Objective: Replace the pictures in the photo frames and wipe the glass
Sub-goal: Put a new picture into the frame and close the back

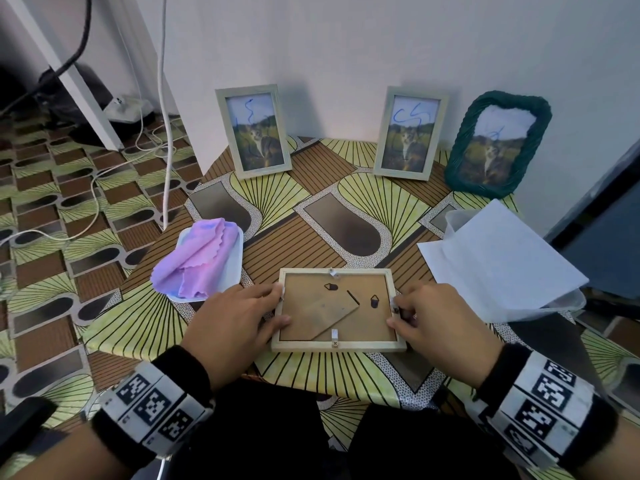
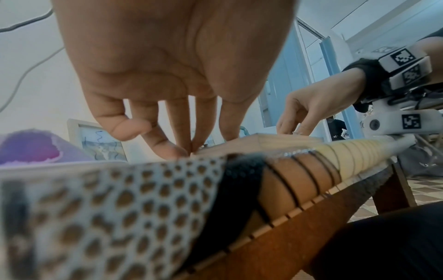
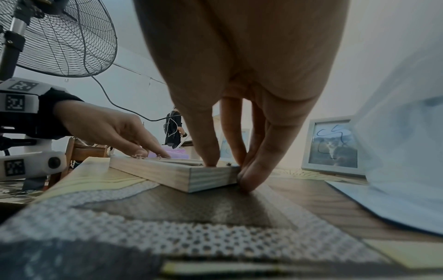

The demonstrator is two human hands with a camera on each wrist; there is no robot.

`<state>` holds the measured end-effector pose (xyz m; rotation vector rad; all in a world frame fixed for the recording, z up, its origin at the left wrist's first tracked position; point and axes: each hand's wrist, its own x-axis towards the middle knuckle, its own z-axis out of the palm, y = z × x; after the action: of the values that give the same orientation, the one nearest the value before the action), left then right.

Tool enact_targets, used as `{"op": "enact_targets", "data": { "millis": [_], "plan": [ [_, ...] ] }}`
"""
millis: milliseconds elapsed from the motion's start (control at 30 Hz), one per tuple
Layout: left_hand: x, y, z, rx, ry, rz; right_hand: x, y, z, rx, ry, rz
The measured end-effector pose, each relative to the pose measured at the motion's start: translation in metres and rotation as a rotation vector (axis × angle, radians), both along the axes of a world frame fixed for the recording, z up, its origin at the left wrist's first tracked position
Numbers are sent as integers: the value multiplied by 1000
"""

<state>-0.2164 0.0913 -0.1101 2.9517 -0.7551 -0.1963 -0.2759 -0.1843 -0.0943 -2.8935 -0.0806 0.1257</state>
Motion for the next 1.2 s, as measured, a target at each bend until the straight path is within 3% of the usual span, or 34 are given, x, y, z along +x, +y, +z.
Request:
{"op": "enact_targets", "data": {
  "millis": [300,533,700,933,1067,1200],
  "plan": [
    [-3,-1,2,38,-32,-67,-1,-4,-8,4,-27,41],
    [-5,1,1,19,-124,-102,0,-10,-11,117,-61,77],
    [-10,-1,3,-57,-173,-314,5,-14,-8,209,-32,48],
    [-8,-1,2,149,-74,-473,32,-22,-1,436,-86,-122],
    [-3,-2,7,163,-132,-516,41,-18,-5,330,52,-3],
    [-5,-4,7,142,-263,-589,41,-17,-10,248,41,19]
  ]
}}
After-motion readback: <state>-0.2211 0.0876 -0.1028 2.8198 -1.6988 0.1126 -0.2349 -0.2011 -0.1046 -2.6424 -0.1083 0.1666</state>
